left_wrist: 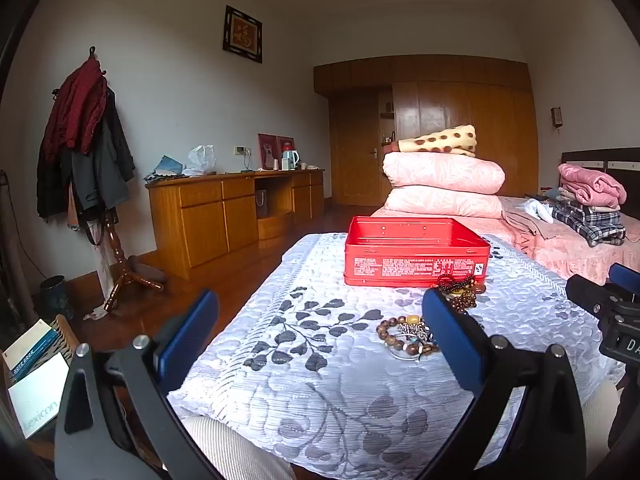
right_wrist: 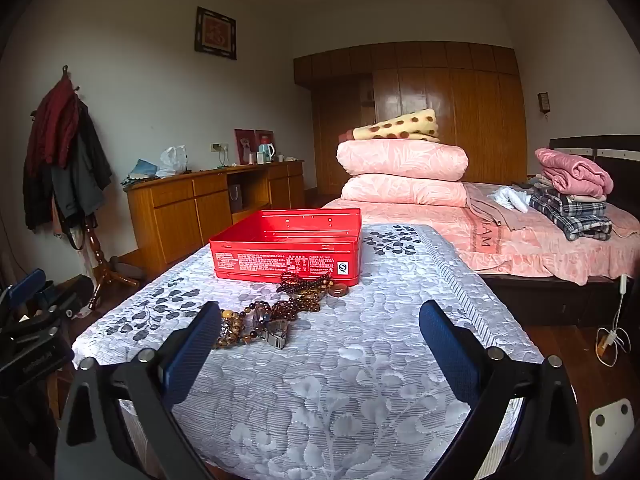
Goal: Organize jewelry
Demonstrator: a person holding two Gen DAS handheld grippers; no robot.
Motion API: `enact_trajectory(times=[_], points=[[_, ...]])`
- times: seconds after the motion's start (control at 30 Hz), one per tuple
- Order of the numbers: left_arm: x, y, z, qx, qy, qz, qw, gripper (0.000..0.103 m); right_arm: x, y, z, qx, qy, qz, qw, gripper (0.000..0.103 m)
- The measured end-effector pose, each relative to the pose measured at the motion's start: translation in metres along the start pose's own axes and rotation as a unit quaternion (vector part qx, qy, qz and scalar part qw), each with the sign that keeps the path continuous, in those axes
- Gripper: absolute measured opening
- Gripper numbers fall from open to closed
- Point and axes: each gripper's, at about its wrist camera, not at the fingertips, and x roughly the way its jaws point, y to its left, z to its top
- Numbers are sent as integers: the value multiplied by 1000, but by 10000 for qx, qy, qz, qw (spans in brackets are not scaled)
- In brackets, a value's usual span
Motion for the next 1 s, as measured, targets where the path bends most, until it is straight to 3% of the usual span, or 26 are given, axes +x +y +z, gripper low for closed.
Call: enact_trajectory(times=[1.0], points=[[0, -1, -1, 24, -84, 16, 10000, 98, -1, 1, -1, 0, 5, 1, 10000, 97]])
